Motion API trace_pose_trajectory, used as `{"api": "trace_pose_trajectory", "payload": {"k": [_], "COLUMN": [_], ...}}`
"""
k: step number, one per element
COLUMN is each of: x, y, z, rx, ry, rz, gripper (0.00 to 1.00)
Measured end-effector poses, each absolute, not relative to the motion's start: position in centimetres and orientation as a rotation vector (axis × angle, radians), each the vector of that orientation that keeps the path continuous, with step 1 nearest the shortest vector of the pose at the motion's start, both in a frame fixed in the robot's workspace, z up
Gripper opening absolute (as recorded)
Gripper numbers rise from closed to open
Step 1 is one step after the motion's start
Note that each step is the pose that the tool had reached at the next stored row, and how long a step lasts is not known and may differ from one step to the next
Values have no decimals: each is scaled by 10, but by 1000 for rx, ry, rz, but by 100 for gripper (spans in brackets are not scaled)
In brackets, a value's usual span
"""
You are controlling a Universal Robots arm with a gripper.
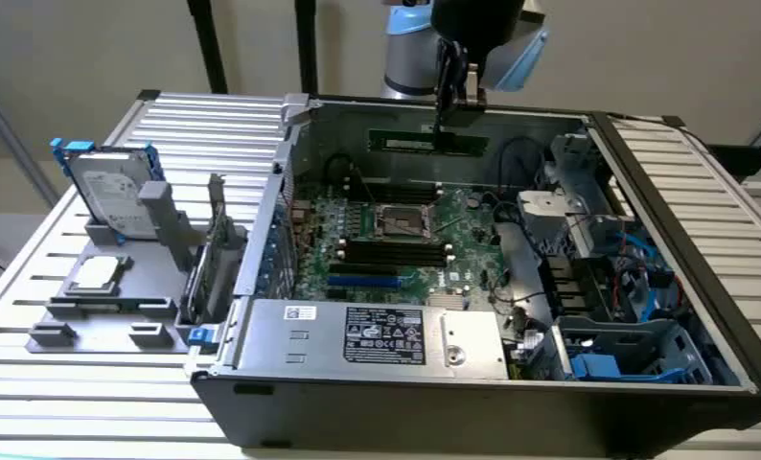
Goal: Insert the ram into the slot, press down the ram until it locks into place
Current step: 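Insert the ram into the slot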
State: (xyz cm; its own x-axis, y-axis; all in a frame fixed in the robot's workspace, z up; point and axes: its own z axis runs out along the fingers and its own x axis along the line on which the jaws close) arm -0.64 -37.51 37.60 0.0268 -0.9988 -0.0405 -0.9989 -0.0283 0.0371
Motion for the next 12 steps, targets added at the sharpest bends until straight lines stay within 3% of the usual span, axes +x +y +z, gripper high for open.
{"api": "trace_pose_trajectory", "payload": {"k": [12], "x": [-6], "y": [-375], "z": [376], "rx": [-2250], "ry": [2189], "rz": [86], "gripper": [13]}}
